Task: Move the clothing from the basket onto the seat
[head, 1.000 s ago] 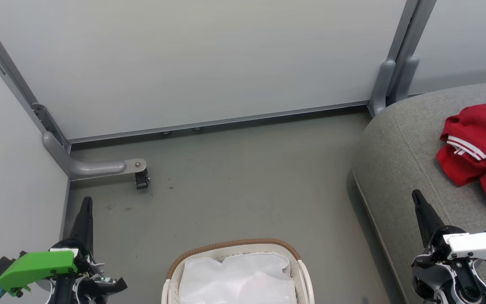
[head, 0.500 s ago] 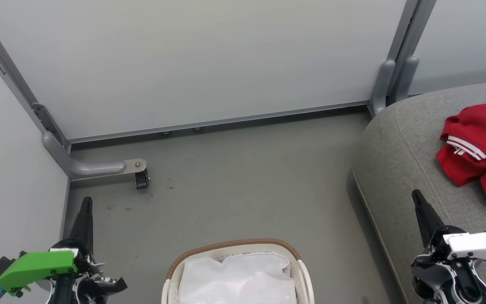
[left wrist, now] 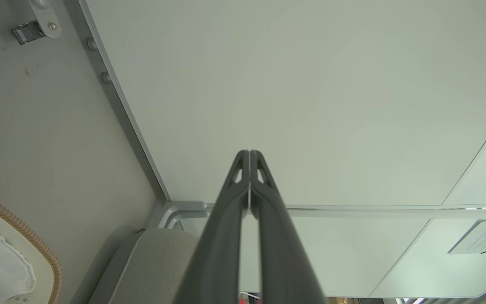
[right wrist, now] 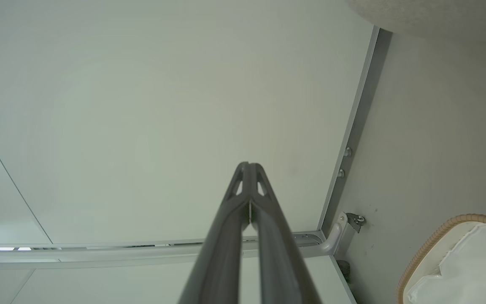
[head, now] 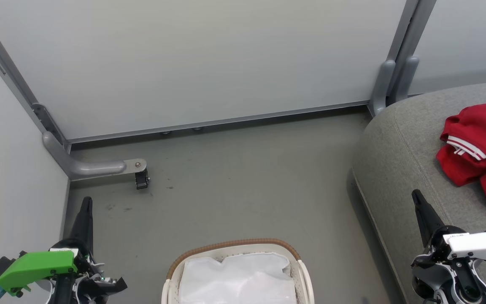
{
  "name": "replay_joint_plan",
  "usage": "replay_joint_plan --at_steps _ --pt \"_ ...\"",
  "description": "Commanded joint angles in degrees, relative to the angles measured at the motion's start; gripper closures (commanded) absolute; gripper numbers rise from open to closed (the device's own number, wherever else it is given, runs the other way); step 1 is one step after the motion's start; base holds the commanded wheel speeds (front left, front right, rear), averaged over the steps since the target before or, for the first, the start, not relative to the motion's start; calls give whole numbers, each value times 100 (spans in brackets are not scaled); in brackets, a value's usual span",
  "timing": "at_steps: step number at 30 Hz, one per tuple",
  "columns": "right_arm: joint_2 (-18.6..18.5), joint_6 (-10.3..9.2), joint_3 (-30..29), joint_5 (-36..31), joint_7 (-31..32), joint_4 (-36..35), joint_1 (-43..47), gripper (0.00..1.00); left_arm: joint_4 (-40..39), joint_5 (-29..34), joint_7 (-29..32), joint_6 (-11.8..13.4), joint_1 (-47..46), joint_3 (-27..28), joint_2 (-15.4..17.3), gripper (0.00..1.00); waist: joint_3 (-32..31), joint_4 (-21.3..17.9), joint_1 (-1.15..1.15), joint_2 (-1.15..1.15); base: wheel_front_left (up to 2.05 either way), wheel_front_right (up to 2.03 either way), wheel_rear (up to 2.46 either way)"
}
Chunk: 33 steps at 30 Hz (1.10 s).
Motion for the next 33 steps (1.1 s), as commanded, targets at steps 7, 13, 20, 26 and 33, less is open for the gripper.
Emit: replay_joint_plan --at_steps 7,13,20,26,33 --pt "-15 -2 -11 18 18 -19 -43 100 -12 -23 20 -34 -66 13 33 100 0 0 0 0 0 0 0" --pt "-15 -1 -10 19 18 -19 -43 100 -11 -23 20 -32 -66 13 33 100 0 0 0 0 0 0 0" --pt "-15 -1 -10 19 18 -19 -43 100 -11 -24 20 -32 -66 13 33 100 0 0 0 0 0 0 0" --pt "-15 -2 -10 19 18 -19 -43 100 -11 -23 20 -32 -66 13 33 100 0 0 0 0 0 0 0" --pt "-15 -1 -10 19 18 -19 -43 100 -12 -23 20 -32 -66 12 33 100 0 0 0 0 0 0 0"
